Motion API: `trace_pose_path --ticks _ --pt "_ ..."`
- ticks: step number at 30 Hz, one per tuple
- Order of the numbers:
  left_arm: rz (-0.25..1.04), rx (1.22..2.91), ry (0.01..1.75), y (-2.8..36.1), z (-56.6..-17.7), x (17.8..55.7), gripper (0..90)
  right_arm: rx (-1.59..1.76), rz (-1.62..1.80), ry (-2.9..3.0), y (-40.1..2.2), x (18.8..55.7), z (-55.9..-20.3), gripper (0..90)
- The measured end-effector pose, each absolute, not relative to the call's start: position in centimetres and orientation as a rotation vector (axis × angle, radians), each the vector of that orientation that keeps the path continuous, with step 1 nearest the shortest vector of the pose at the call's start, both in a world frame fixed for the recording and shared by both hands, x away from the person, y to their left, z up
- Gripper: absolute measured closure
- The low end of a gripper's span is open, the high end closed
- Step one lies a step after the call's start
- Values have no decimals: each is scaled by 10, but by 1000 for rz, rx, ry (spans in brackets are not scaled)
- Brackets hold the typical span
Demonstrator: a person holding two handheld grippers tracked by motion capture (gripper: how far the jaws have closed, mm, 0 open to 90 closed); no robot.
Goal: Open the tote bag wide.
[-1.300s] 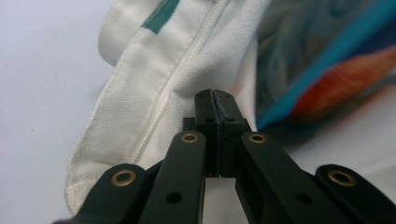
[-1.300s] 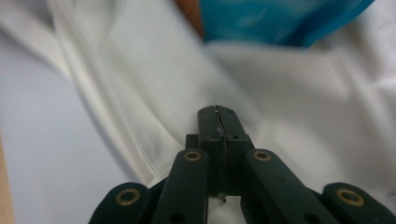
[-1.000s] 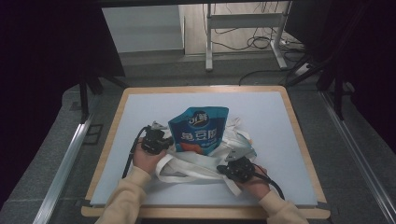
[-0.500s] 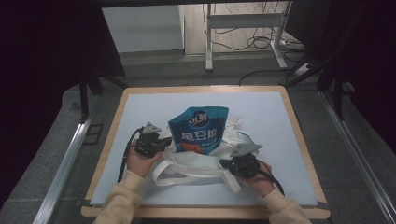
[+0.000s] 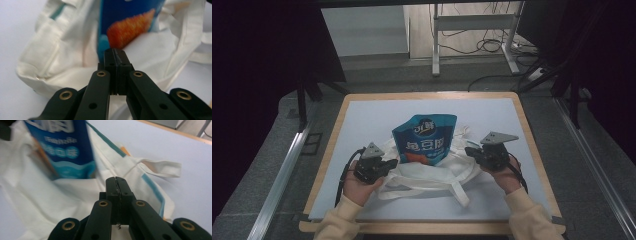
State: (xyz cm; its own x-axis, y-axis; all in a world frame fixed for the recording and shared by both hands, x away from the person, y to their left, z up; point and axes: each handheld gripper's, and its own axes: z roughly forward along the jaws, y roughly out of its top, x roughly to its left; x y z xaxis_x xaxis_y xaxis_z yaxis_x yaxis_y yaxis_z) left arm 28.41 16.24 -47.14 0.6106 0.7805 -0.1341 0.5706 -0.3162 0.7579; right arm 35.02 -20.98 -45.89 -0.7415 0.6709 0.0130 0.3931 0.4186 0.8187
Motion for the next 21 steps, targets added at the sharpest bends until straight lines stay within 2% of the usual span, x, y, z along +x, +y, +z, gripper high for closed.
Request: trace_pose_path --ticks 9,21 --pt "275 2048 1059 164 -486 272 900 940 1062 2424 -194 379 -470 891" --pt "223 2136 1036 153 -507 270 900 910 987 2480 -183 386 -486 892"
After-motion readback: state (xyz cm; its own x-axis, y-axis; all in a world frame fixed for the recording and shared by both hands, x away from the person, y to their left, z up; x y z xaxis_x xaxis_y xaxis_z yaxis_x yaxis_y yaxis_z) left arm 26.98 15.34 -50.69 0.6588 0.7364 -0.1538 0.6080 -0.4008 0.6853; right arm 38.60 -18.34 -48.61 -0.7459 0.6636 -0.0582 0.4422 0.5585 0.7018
